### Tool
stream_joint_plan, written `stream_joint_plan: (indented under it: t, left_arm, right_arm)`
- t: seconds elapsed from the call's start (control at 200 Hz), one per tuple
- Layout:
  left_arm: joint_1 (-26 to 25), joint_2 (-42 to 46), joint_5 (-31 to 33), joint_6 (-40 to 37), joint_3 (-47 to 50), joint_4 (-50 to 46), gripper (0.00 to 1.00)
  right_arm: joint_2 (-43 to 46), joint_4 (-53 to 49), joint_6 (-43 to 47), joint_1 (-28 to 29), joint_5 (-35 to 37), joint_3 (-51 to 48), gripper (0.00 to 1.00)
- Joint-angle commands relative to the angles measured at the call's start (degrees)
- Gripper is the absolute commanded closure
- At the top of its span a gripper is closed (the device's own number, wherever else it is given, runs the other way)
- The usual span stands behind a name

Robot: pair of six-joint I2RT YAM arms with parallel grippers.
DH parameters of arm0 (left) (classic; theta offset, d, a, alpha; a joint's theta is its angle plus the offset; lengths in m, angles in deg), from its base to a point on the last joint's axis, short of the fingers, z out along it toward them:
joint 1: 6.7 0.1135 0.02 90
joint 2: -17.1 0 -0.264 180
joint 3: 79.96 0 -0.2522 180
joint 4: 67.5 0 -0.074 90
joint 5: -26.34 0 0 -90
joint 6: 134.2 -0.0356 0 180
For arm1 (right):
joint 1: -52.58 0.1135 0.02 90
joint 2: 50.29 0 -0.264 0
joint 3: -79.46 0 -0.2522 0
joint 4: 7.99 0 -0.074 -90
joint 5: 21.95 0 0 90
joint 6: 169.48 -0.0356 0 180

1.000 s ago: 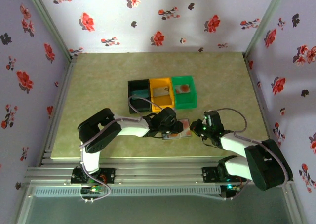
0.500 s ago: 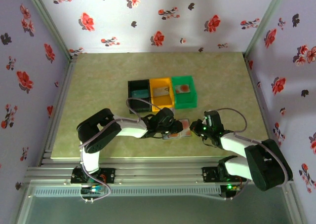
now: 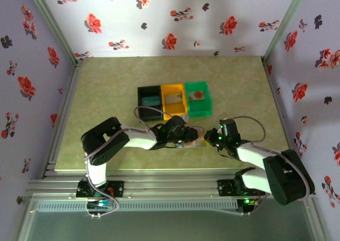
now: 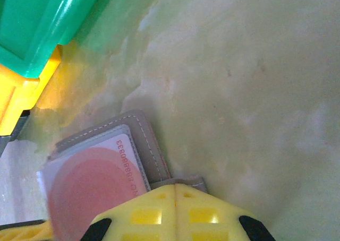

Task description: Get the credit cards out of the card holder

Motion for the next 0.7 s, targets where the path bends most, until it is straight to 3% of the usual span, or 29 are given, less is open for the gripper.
stream_joint_plan:
  t: [0.0, 0.335, 0.695]
  left_arm:
    - [-0.97, 2.28, -3.59, 0.76, -1.78, 11.25, 0.72]
    - [-0.88, 2.10, -3.65, -0.11, -1.86, 8.26, 0.78]
    - [-0.97, 1.53, -3.57, -4.92, -5.26, -5.51, 0.84]
  right_arm:
    - [-2.69, -5.93, 0.60, 2.01, -0.75, -1.95, 1.00]
    - [-2.58, -6.24, 0.73, 2.05, -0.89, -1.80, 1.00]
    - [-2.67, -7.05, 0.95, 2.01, -0.70, -1.18, 1.00]
